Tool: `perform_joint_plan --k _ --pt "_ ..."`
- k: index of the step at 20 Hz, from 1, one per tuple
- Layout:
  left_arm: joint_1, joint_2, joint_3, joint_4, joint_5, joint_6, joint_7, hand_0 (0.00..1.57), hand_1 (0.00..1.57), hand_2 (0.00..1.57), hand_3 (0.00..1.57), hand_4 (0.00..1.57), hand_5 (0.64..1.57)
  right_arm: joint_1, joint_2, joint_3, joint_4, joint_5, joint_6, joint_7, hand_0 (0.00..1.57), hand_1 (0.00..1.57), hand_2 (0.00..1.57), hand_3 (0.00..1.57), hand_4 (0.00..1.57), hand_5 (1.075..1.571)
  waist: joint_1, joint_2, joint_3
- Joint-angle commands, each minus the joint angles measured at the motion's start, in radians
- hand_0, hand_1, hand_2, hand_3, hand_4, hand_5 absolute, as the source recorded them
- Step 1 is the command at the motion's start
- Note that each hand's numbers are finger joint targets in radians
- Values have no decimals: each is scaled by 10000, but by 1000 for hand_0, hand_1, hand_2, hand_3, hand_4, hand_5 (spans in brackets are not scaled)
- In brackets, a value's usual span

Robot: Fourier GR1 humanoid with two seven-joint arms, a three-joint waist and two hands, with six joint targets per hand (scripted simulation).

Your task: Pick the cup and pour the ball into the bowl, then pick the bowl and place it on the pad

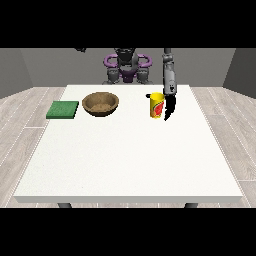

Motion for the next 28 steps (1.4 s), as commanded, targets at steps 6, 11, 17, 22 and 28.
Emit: perform_joint_plan --k 6,11,17,22,28 --pt "88 330 -46 725 -1253 2780 -2036 1316 1316 1571 1571 1061 1486 -81 -488 -796 -820 -816 392 157 0 0 0 0 0 1562 -564 986 -4" --pt "107 -134 -999 344 -2050 3382 -750 1333 1333 1571 1571 1065 1481 344 -673 -1800 933 -1516 802 49 0 0 0 0 91 1559 162 -853 17" --pt "-980 -230 -2121 61 -3432 4736 1310 1367 1367 1571 1571 1115 1506 653 -491 -1617 1889 -1083 916 -220 0 0 0 0 232 1560 634 -1726 20" --pt "-2074 -252 -3157 299 -5291 7002 2891 1405 1405 1571 1571 1058 1548 315 -476 -1499 2408 -1159 1261 -645 0 0 0 0 256 1561 257 -1490 41" --pt "-2866 -835 -3777 844 -6425 7820 4569 1415 1415 1571 1571 1026 1552 215 -541 -1661 2676 -1341 1386 -636 0 0 0 0 308 1562 235 -1621 15"
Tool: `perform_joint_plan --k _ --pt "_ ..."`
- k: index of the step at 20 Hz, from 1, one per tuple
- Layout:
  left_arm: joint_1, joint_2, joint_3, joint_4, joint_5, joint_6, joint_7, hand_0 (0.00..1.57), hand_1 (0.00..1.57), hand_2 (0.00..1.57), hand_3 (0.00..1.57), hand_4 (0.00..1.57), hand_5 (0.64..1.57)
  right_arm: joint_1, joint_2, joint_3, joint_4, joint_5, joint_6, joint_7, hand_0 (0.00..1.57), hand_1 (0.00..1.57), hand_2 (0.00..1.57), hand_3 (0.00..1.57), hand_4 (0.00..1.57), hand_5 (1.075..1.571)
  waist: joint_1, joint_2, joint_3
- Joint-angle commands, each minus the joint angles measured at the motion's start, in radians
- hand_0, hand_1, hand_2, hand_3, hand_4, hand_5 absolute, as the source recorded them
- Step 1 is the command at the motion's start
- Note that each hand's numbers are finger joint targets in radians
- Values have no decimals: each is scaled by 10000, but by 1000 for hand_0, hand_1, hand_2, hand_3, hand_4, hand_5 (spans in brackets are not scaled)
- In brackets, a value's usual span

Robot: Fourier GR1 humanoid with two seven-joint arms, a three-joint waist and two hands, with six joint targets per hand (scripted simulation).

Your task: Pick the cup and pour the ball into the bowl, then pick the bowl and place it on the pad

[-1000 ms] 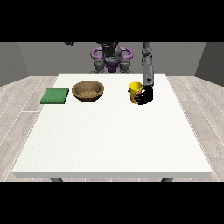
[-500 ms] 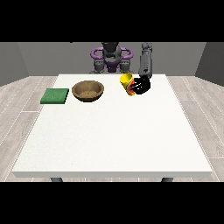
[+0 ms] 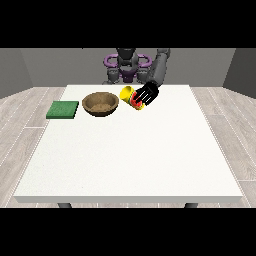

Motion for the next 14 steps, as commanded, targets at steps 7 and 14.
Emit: perform_joint_plan --k 7,14 --pt "-1715 463 -1451 1428 -3097 2256 2981 1371 1371 1571 1571 844 1565 -526 284 461 155 376 -203 -119 0 0 0 0 337 1563 -295 317 6" --pt "-2503 -341 -3726 3110 -6410 2555 5733 1363 1363 1522 1571 891 1524 -526 371 635 1178 836 -96 -486 0 0 0 0 373 1565 -141 -510 18"
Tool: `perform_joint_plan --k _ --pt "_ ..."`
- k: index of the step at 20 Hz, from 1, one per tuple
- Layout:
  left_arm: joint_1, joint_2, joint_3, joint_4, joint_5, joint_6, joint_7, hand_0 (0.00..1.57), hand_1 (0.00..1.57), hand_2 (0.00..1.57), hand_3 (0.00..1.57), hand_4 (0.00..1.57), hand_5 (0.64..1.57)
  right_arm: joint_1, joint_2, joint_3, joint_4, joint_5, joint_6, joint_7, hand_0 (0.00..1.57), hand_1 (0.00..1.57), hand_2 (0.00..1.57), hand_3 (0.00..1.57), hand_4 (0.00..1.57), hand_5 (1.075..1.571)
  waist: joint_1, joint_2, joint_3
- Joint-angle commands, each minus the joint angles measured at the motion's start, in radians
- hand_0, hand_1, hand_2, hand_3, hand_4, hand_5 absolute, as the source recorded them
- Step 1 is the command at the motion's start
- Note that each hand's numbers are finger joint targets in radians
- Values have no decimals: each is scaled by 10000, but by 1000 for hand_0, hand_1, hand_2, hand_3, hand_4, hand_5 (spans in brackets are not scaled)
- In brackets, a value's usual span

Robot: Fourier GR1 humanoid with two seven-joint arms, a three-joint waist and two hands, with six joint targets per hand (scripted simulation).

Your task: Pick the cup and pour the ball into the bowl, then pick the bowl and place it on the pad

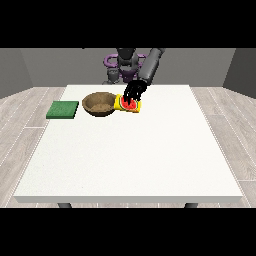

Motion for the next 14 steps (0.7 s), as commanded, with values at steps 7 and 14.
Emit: perform_joint_plan --k 7,14 --pt "-873 -1364 -3437 1830 -4344 -1273 3233 1469 1469 1571 1571 982 1490 382 103 -202 1620 471 -22 -539 0 0 0 0 381 1565 884 -1462 4" --pt "-1051 -1978 -4957 1507 -6043 -3214 4948 1500 1500 1571 1571 1045 1509 432 183 -165 2014 261 190 -506 0 0 0 0 379 1566 626 -1805 -23"
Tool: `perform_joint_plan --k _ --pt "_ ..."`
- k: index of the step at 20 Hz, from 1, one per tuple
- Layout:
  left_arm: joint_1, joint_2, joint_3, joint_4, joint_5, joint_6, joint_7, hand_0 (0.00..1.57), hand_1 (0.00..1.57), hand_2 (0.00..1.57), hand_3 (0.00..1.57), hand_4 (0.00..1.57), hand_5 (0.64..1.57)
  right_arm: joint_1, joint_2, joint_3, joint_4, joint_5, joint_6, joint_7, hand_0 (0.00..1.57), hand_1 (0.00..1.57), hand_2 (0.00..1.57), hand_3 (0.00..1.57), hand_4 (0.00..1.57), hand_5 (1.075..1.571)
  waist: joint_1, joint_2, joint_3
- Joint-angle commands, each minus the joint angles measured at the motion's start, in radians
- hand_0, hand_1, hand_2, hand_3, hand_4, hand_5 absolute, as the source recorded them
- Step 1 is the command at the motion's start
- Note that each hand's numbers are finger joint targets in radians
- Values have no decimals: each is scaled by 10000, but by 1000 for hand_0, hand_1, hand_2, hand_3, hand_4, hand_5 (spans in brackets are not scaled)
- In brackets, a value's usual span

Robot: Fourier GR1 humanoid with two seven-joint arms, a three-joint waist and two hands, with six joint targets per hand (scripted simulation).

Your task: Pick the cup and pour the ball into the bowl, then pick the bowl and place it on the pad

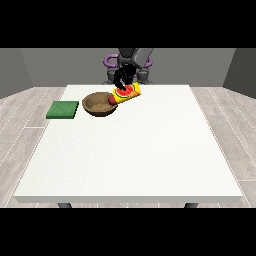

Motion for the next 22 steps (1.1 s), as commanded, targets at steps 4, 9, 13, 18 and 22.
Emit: perform_joint_plan --k 4,9,13,18,22 --pt "939 -285 -1001 -1821 -1023 -1781 841 1499 1499 1571 1571 1059 1507 532 -66 -165 956 150 509 -712 0 0 0 0 378 1564 306 -455 -15" --pt "1273 84 1814 -2151 1872 88 -442 1271 1271 1533 1477 960 1490 742 -451 -798 388 -558 710 -418 0 0 0 0 378 1564 568 -326 -39" --pt "1486 1168 3594 -3070 3919 838 -1583 1251 1251 1571 1571 781 1571 1433 -582 -889 297 -388 855 -514 0 0 0 0 360 1564 753 -514 -60" --pt "3276 1408 5103 -4319 6458 1885 -4168 1211 1211 1571 1571 933 1571 1190 -311 -766 -410 -325 522 -628 0 0 0 0 397 1565 1081 486 -105" --pt "4828 1622 5930 -5331 8362 2052 -6779 1554 1554 1571 1571 1311 1549 1127 -593 -1267 -926 -588 512 -751 0 0 0 0 397 1566 1060 1327 -105"
